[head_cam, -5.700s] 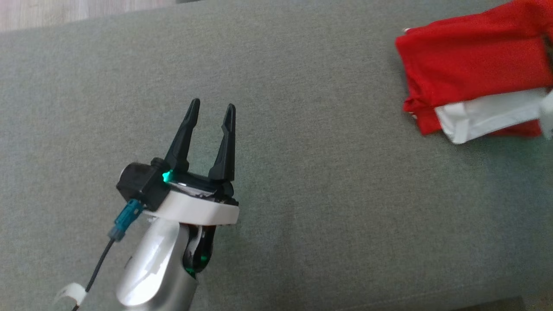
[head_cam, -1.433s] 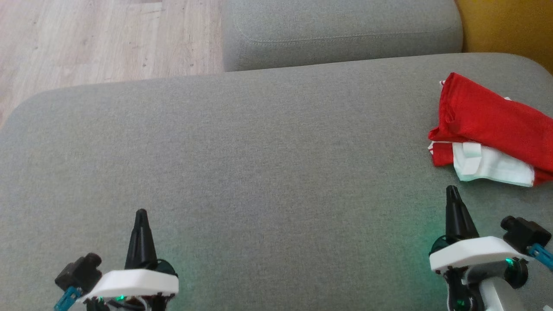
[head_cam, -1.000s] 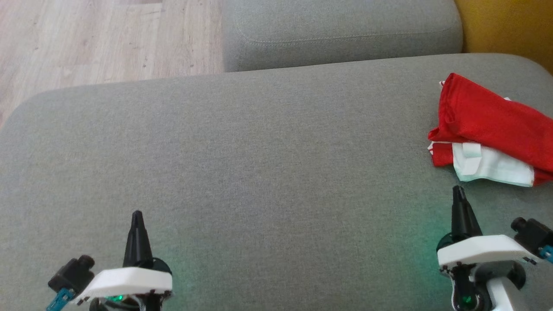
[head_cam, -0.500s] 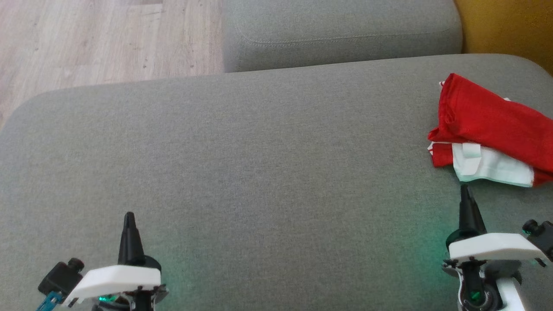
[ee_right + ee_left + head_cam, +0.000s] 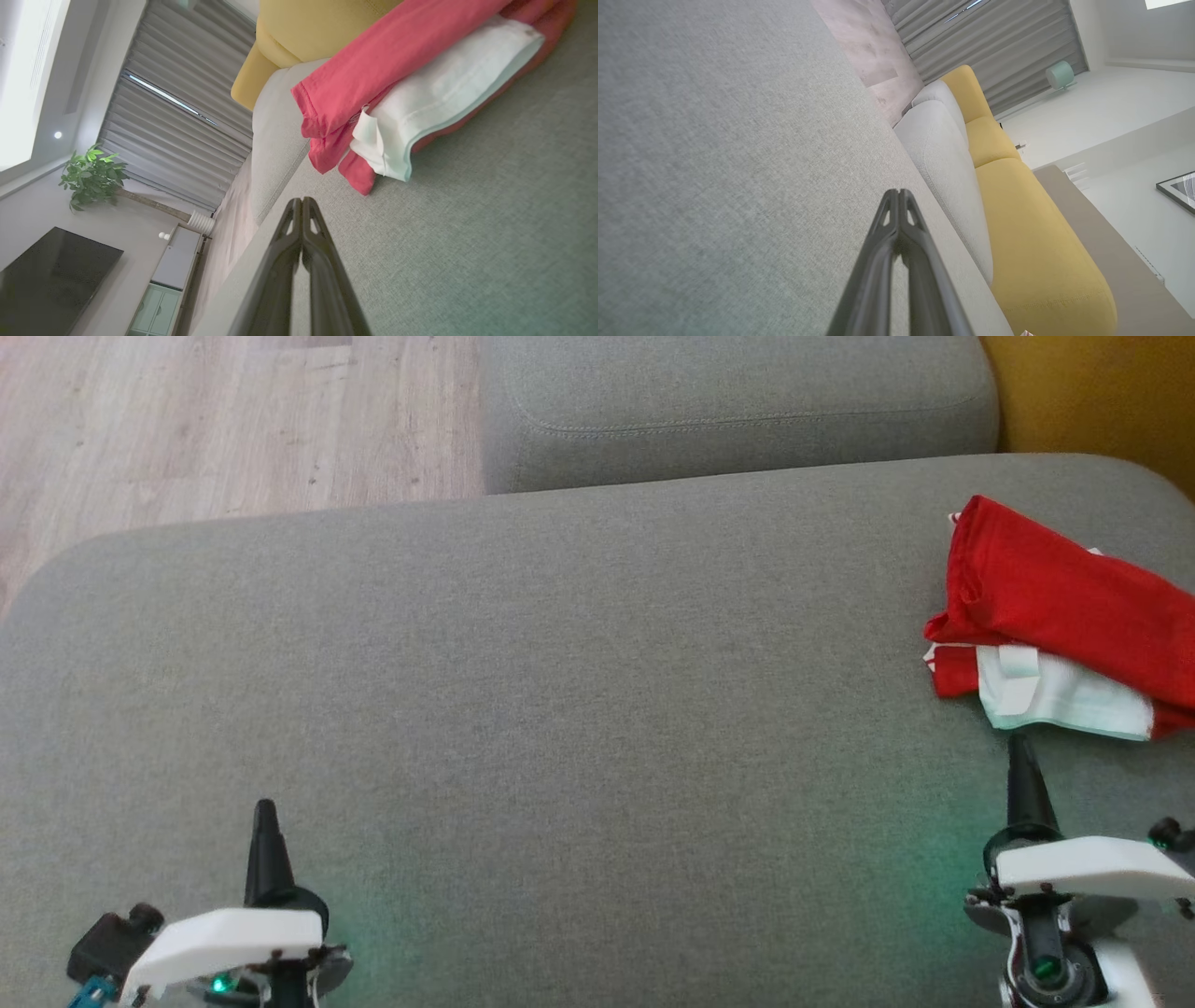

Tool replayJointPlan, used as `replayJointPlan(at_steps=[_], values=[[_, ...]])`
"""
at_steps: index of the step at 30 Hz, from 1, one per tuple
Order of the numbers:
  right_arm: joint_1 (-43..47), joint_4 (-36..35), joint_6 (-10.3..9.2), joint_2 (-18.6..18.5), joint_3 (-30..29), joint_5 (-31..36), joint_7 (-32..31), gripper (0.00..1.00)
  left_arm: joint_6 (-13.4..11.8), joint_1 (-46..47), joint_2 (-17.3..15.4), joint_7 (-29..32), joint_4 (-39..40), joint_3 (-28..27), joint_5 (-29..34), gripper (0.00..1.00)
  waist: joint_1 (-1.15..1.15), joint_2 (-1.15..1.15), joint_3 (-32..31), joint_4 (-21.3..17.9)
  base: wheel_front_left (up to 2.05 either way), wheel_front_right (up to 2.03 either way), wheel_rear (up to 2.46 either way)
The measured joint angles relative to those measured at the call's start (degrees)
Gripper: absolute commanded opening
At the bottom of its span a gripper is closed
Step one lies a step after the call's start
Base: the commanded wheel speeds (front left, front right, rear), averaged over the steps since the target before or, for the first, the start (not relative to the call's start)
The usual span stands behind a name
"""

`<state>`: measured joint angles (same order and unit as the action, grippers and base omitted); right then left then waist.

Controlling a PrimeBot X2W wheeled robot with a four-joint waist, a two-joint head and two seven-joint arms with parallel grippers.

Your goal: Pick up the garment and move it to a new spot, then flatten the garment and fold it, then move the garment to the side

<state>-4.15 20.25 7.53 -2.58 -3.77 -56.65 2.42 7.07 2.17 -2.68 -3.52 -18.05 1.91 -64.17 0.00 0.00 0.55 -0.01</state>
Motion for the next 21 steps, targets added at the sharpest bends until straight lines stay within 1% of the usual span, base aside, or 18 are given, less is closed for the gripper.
replayJointPlan(at_steps=[9, 21], values=[[0.0, -0.9, 0.0, 0.0, -0.5, -6.5, -1.5, 0.0, 0.0, 0.2, 0.0, 1.6, 0.4, -0.6, -5.3, 0.0, 0.0, 0.0, -0.1, 0.0, 0.0, 0.0, 0.0], [0.0, -1.5, 0.0, 0.0, -1.4, -13.6, -3.4, 0.0, 0.0, 0.2, 0.0, 3.5, 0.7, -2.0, -11.0, 0.0, 0.0, 0.0, -0.1, 0.0, 0.0, 0.0, 0.0]])
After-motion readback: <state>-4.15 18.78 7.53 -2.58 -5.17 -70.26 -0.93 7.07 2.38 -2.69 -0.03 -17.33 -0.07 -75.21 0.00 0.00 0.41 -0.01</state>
